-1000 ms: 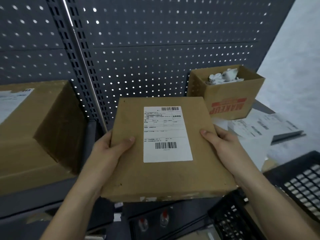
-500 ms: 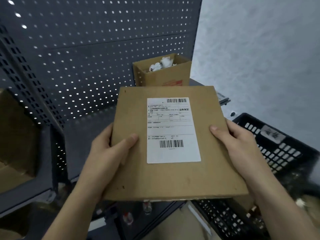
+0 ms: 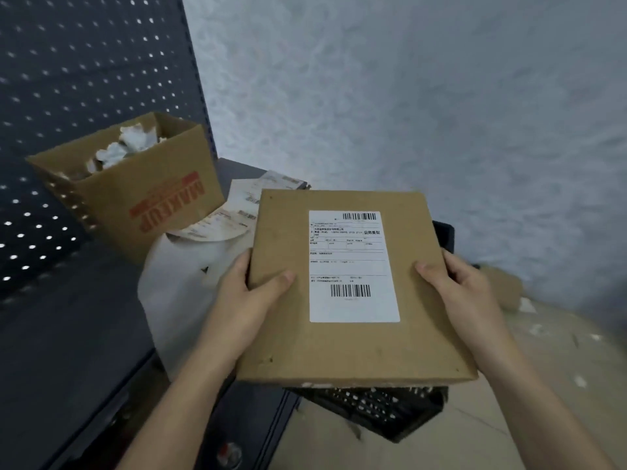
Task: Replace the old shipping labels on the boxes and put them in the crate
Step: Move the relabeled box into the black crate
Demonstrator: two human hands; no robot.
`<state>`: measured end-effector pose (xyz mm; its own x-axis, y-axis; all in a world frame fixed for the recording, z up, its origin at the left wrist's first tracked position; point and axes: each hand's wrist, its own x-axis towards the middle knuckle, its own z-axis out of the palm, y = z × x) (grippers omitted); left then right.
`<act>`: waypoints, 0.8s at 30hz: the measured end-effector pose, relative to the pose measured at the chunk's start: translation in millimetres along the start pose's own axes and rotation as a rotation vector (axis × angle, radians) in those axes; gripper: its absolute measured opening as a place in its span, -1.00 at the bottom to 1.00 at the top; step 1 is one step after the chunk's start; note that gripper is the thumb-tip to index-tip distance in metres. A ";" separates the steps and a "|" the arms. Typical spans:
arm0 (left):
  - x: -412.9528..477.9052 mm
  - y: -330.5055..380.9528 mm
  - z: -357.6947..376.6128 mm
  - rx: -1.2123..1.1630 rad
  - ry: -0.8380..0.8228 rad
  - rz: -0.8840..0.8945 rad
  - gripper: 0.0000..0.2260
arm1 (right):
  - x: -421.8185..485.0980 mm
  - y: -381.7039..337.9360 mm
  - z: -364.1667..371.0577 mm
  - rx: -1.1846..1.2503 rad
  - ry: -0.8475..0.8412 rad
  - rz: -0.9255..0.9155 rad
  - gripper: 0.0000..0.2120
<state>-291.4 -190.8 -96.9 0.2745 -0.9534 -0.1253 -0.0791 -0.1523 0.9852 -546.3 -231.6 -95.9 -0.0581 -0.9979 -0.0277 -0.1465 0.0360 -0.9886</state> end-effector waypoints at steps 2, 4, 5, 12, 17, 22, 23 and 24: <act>19.9 -8.2 12.0 -0.001 -0.067 -0.003 -0.72 | 5.0 13.7 -4.6 -0.013 0.066 0.032 -0.84; 37.5 -16.9 25.4 0.013 -0.133 -0.003 -0.72 | 10.2 28.0 -9.9 -0.023 0.128 0.064 -0.84; 45.5 -21.3 32.6 0.026 -0.161 -0.007 -0.71 | 13.9 35.9 -13.3 -0.031 0.157 0.076 -0.84; 108.5 -55.1 81.6 0.107 -0.278 -0.093 -0.70 | 61.7 86.2 -31.3 -0.094 0.208 0.147 -0.84; 156.9 -77.8 110.5 0.167 -0.248 -0.164 -0.71 | 115.9 127.1 -33.0 -0.146 0.195 0.203 -0.83; 194.2 -102.4 127.7 0.210 -0.247 -0.234 -0.65 | 149.4 160.3 -27.6 -0.181 0.174 0.269 -0.79; 200.4 -107.7 130.7 0.220 -0.249 -0.249 -0.64 | 154.6 166.4 -25.6 -0.188 0.178 0.286 -0.78; 206.2 -112.9 133.3 0.226 -0.250 -0.263 -0.64 | 159.3 172.5 -23.5 -0.195 0.183 0.307 -0.76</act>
<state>-353.6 -404.9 -249.6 0.0744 -0.9038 -0.4214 -0.2532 -0.4258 0.8687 -604.0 -383.0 -267.5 -0.3006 -0.9139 -0.2729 -0.2782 0.3577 -0.8914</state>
